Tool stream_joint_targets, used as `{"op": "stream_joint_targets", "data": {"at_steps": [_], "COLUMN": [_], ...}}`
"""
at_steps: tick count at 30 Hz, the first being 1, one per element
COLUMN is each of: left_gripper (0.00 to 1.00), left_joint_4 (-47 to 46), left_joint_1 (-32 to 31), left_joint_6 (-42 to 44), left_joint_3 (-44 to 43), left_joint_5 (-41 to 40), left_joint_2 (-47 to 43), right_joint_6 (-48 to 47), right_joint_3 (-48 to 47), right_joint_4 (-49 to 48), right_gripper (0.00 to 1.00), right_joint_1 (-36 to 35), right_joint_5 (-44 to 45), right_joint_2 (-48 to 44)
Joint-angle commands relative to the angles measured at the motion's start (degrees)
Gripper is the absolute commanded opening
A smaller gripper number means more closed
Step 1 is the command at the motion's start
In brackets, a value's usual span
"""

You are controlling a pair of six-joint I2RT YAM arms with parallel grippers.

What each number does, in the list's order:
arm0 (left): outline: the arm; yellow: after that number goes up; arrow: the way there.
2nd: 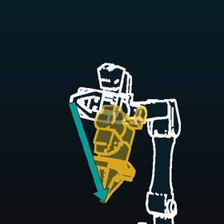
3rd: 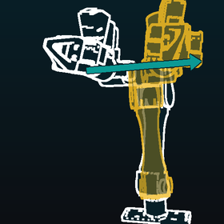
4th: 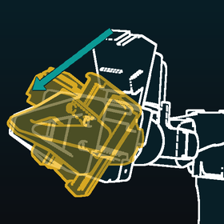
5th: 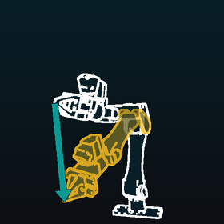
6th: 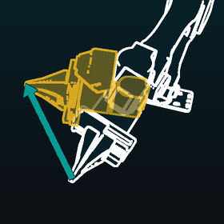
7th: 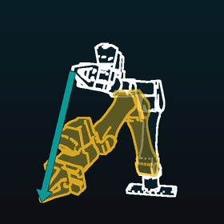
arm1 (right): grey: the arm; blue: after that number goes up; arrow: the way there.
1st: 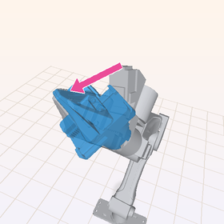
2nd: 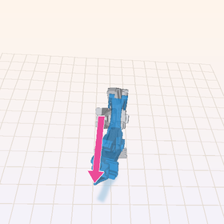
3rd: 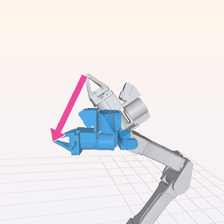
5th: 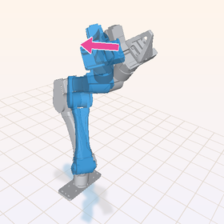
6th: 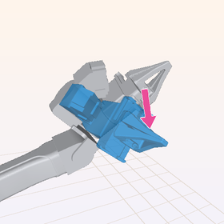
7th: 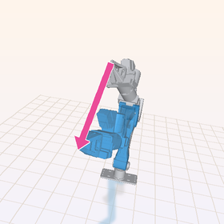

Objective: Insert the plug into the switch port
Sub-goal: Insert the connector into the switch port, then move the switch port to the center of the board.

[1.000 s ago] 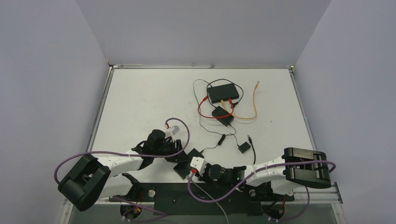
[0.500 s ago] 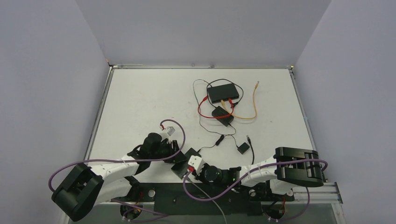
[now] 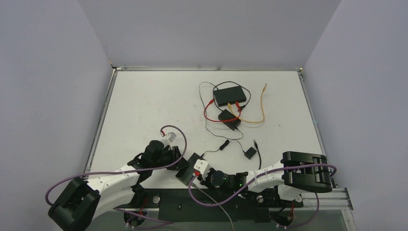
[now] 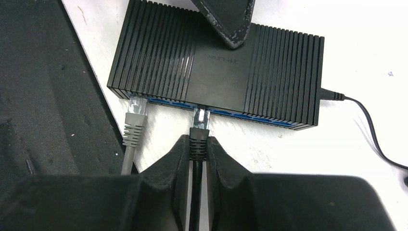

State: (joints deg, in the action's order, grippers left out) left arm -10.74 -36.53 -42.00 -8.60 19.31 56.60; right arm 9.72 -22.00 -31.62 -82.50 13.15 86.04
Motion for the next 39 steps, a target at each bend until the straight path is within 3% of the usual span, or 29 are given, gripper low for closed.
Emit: {"op": "stream_joint_targets", "data": {"at_steps": [1, 26, 39], "left_gripper": [0.29, 0.26, 0.26], "left_joint_4": [-2.89, -0.95, -0.52], "left_joint_1": [-1.96, -2.03, -2.04], "left_joint_6": [-4.11, -9.73, -9.17], "left_joint_3": [1.10, 7.79, 6.68], "left_joint_5": [10.12, 10.61, 10.03], "left_joint_2": [-0.99, -11.82, -11.89], "right_joint_6": [0.83, 1.76, 1.99], "right_joint_3": [-2.11, -4.19, -6.57], "right_joint_4": [-13.37, -16.76, -13.80], "right_gripper": [0.00, 0.00, 0.00], "right_joint_1": [1.84, 3.92, 5.99], "right_joint_5": [2.15, 2.75, 0.44], "right_joint_2": [-0.53, 2.57, 2.69]}}
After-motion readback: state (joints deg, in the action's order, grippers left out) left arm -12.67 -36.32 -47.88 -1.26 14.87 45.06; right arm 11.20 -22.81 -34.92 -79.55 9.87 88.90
